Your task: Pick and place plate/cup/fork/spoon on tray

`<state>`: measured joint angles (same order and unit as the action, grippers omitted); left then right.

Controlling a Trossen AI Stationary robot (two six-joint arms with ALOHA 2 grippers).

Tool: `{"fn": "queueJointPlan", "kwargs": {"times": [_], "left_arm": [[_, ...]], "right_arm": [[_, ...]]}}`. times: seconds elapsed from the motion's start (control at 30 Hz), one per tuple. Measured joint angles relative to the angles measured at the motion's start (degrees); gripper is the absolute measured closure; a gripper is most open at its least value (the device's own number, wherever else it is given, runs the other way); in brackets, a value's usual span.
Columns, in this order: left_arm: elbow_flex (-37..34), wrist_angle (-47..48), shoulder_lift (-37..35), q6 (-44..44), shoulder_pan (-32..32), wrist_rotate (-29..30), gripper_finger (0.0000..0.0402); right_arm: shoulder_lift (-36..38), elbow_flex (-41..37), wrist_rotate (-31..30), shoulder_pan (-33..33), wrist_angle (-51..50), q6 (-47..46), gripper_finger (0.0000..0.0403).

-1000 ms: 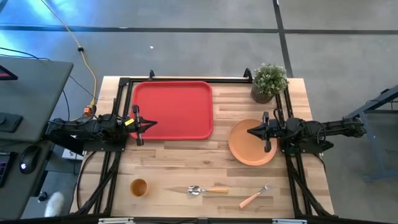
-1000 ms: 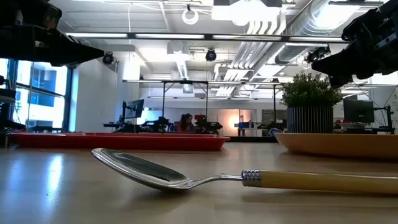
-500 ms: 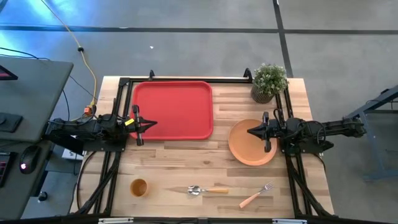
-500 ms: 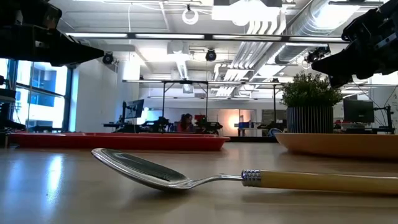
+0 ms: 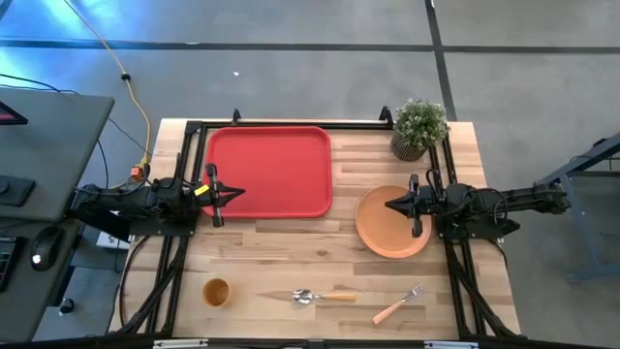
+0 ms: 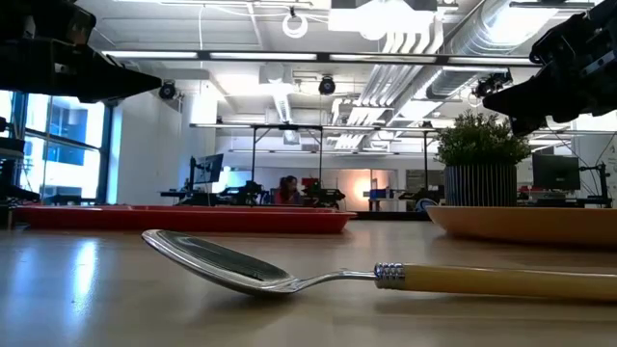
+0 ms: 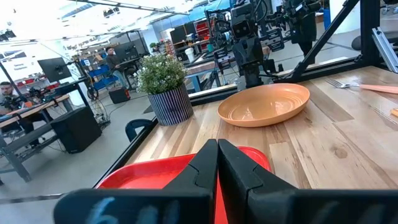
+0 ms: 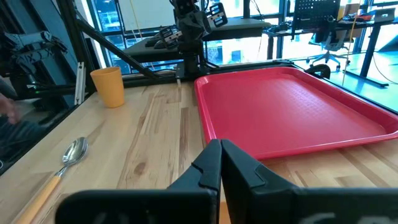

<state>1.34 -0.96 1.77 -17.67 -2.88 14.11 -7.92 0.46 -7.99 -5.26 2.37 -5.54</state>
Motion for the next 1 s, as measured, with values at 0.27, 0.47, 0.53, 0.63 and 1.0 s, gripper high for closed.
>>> {"fn": "queueJointPlan", "kwargs": {"times": [0.27,0.47,0.53,0.63,1.0], "left_arm": [[0.00,-0.75,-0.01,-7.93,0.00,0.03,0.0398],[0.00,-1.34,0.04,-14.20,0.03,0.54,0.0398],[0.00,-3.06,-0.03,-14.44,0.03,0.69,0.0398],[0.00,-3.21,-0.04,-14.26,0.05,0.96,0.0398],[0.00,-3.35,-0.06,-6.83,0.07,-0.55,0.0398]], "right_arm": [[0.00,0.01,-0.02,0.00,0.00,0.00,0.0402],[0.01,0.01,-0.02,-0.02,0.00,0.01,0.0402],[0.01,0.00,-0.33,-0.02,0.00,0.00,0.0402],[0.00,-0.01,-0.61,-0.02,0.00,0.01,0.0402],[0.00,-0.02,-29.65,0.60,7.09,13.10,0.0402]]}}
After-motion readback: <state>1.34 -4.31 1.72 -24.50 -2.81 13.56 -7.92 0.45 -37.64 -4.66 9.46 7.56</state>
